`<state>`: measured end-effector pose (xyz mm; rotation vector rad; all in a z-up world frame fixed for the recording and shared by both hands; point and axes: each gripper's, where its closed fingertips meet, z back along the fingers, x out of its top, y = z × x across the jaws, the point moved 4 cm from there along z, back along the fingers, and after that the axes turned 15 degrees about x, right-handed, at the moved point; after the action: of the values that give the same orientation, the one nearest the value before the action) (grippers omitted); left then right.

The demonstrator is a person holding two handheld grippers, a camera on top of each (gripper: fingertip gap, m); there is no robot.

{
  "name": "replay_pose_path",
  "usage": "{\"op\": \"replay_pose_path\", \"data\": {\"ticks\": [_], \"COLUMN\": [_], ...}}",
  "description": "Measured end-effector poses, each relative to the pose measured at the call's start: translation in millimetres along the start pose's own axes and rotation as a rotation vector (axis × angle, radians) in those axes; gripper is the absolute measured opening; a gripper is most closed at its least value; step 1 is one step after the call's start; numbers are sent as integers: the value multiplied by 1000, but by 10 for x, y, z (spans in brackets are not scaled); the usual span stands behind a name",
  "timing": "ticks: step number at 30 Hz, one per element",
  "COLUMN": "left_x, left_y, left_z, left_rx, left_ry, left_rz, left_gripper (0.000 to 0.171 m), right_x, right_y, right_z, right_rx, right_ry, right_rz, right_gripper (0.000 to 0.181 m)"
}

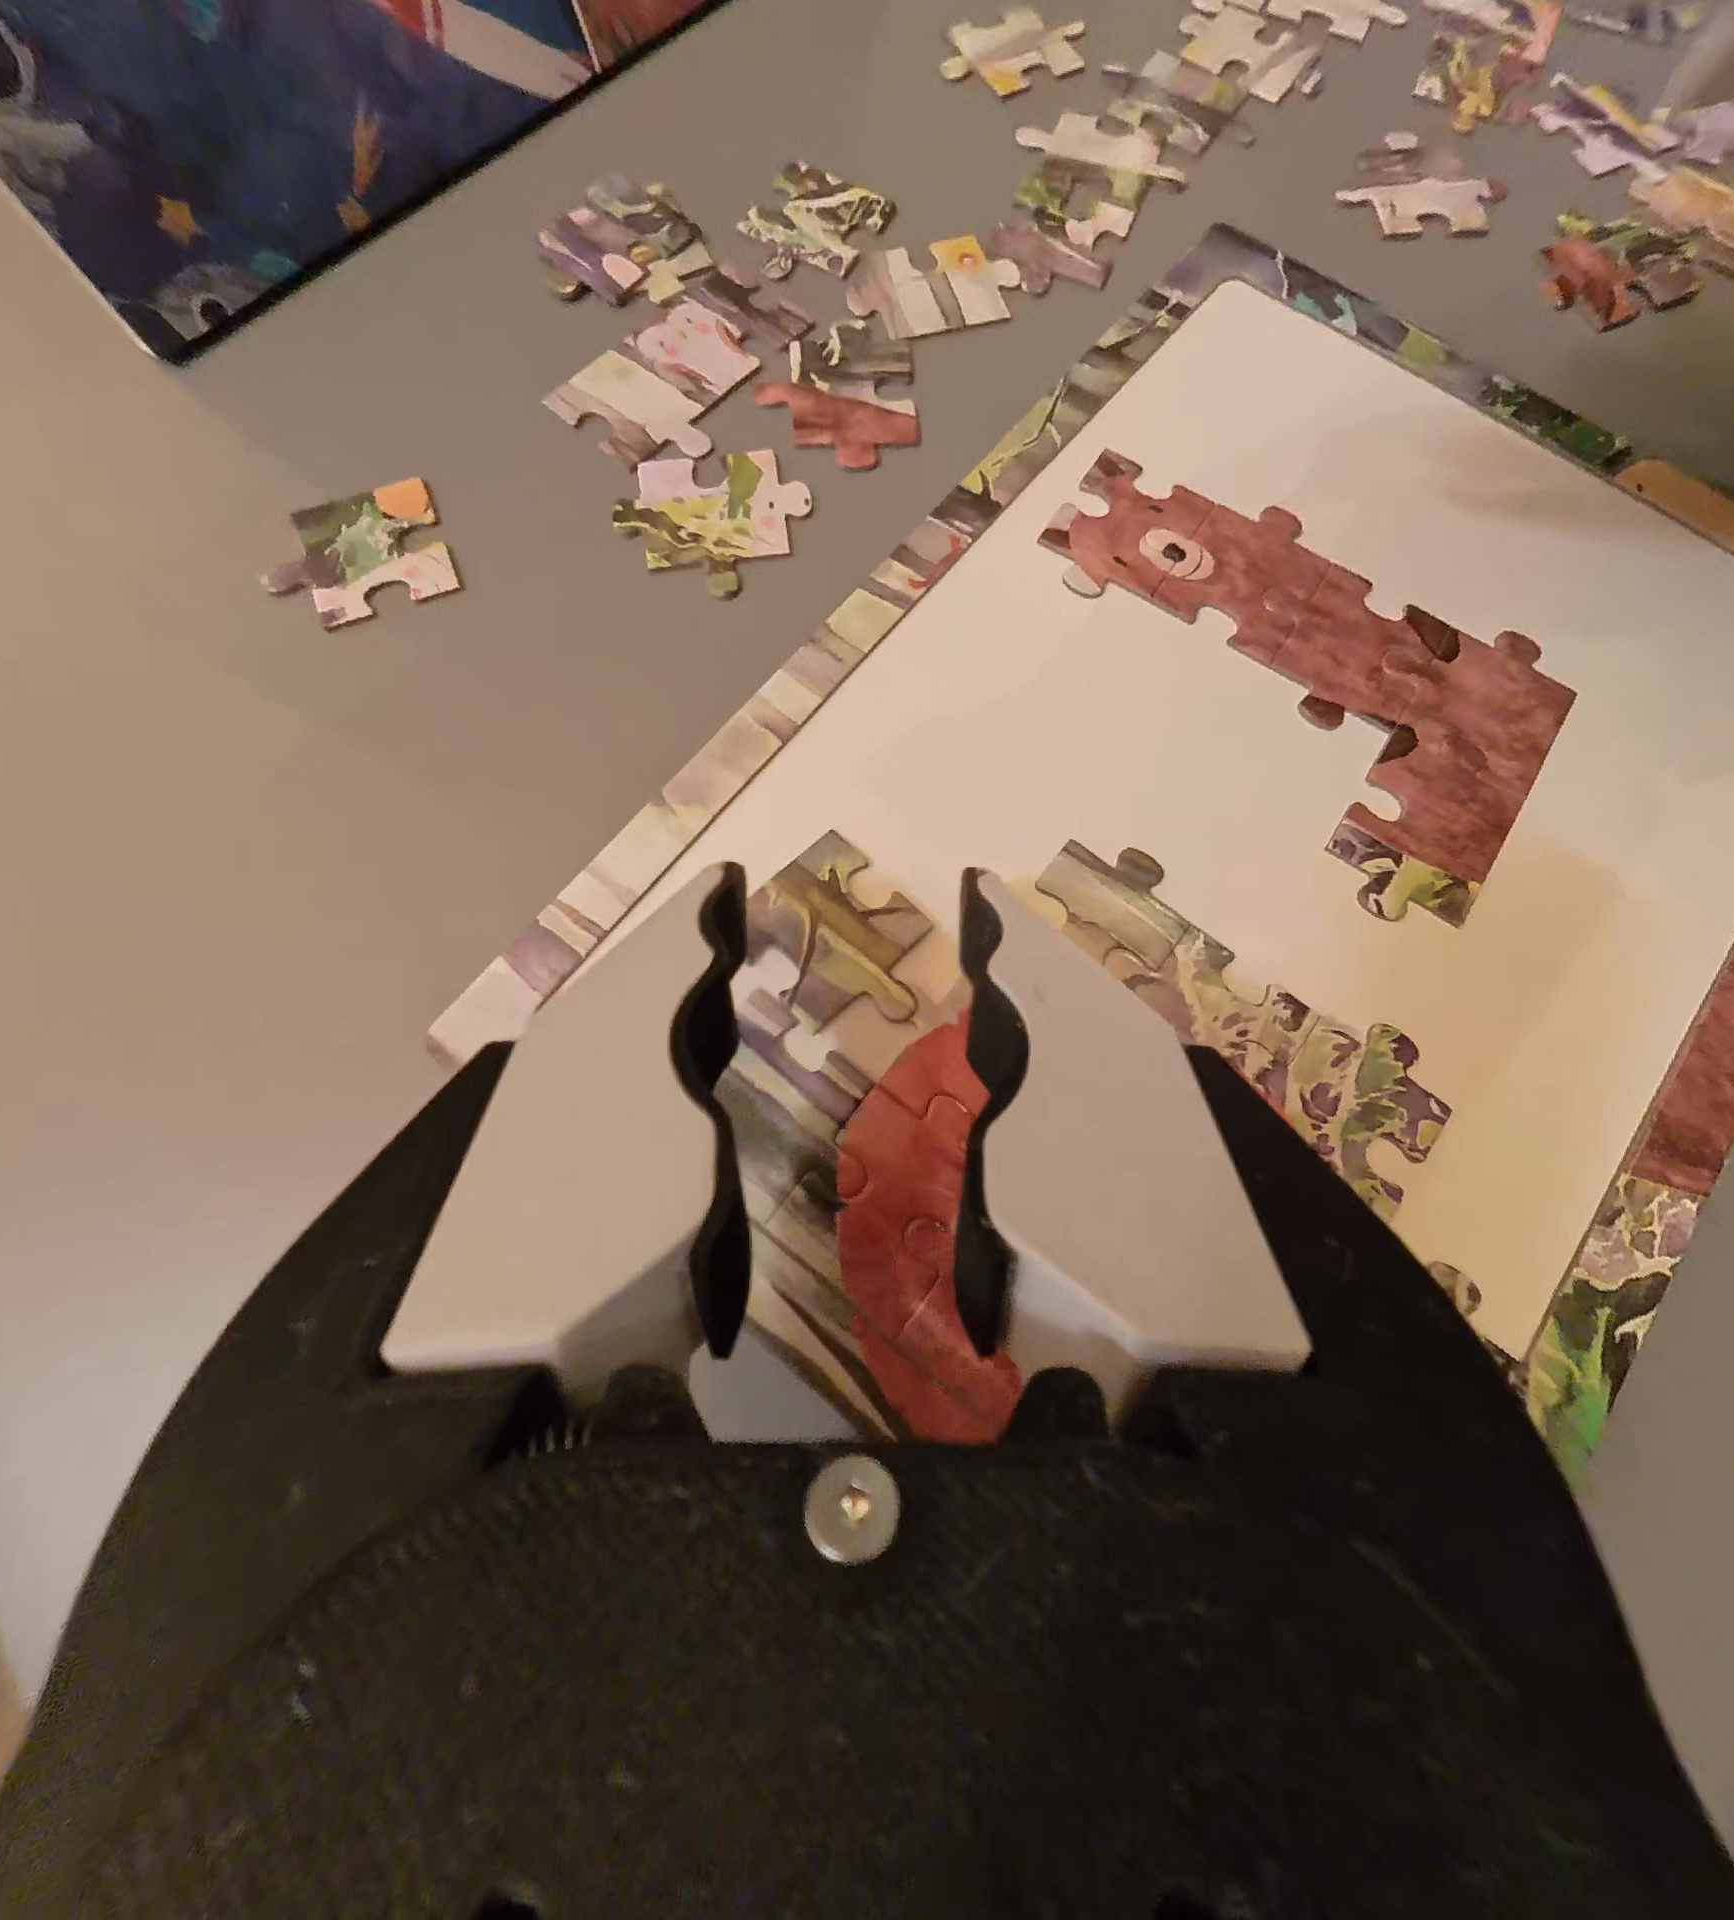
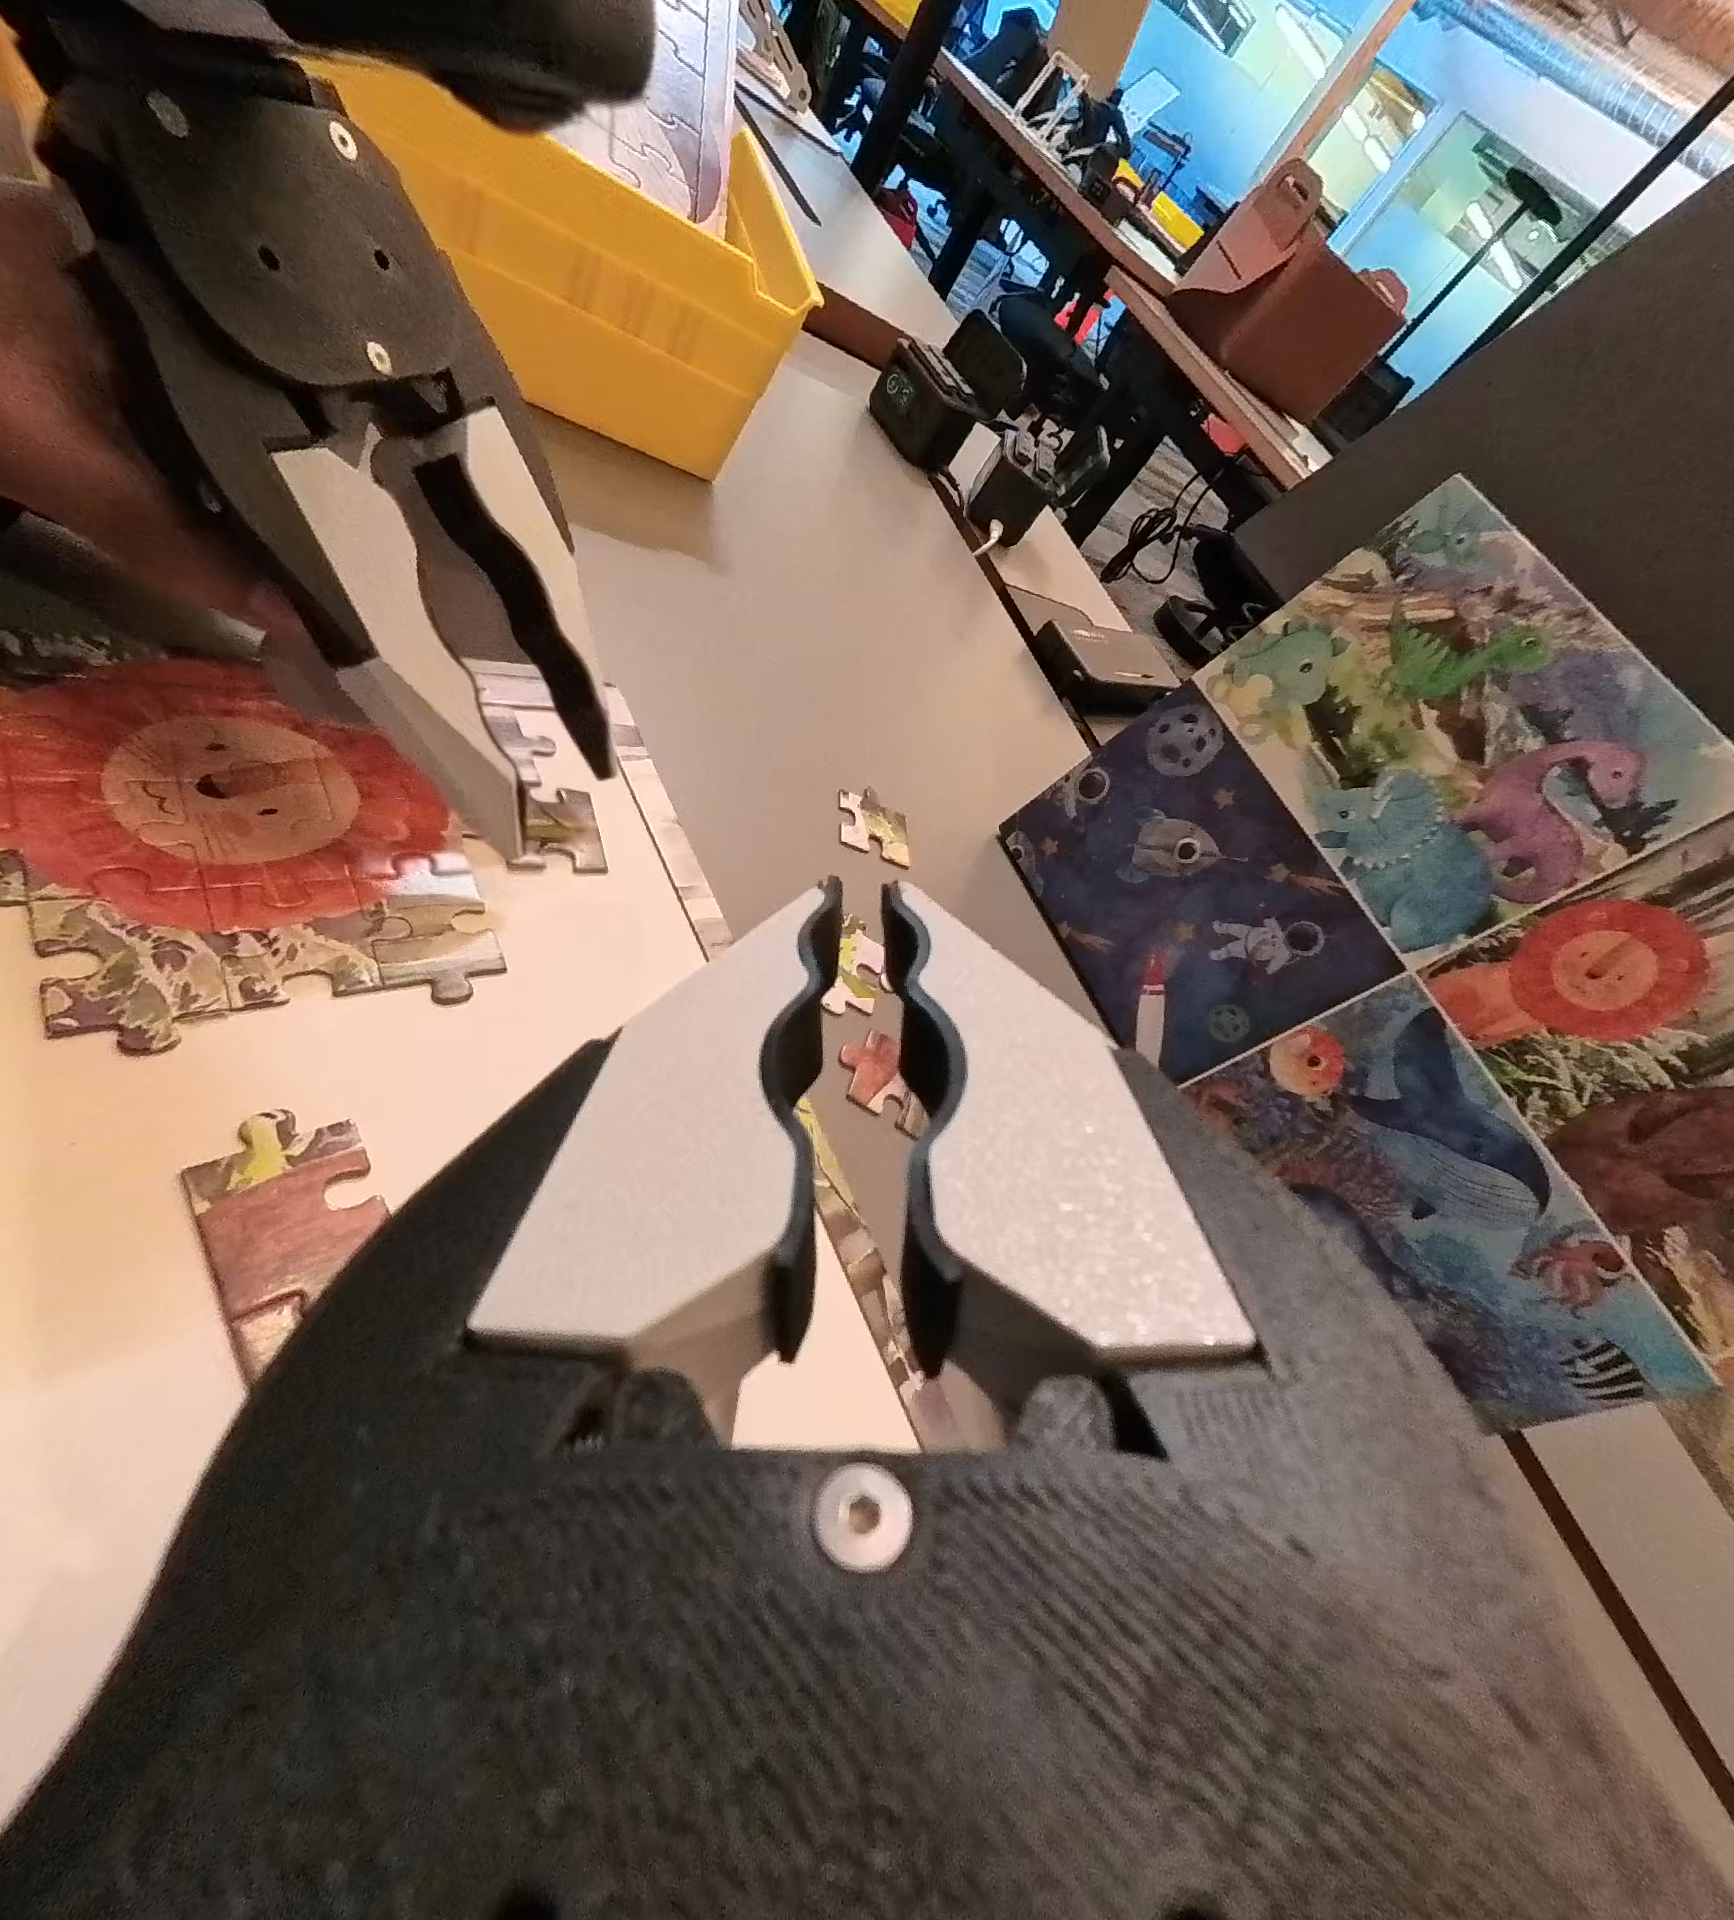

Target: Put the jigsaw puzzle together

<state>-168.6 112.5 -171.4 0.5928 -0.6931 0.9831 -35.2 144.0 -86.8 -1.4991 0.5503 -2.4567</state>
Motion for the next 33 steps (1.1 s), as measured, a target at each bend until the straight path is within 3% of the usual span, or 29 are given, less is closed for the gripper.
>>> {"op": "replay_pose_path", "data": {"ticks": [5, 14, 17, 25, 28, 30, 33], "left_x": [-108, -100, -53, -126, -126, -123, -123], "left_y": [3, 9, -2, 47, 49, 46, 47], "left_z": [-98, -85, -45, -82, -78, -69, -69], "left_rx": [23, 31, 27, 76, 81, 74, 67], "left_ry": [89, 83, 46, 119, 126, 121, 113], "left_rz": [20, 24, 13, 25, 34, 28, 28], "left_gripper": [51, 43, 26, 58, 55, 41, 40], "right_x": [3, -11, -12, -10, -14, -11, -12], "right_y": [5, 17, 12, 10, 13, 16, 16], "right_z": [1, -19, -17, -13, -20, -23, -25], "right_rx": [-2, 0, -2, -6, -3, -3, -3], "right_ry": [6, 17, 17, 18, 21, 21, 22], "right_rz": [8, 13, 14, 17, 17, 18, 18], "right_gripper": [6, 6, 5, 5, 5, 5, 5]}}
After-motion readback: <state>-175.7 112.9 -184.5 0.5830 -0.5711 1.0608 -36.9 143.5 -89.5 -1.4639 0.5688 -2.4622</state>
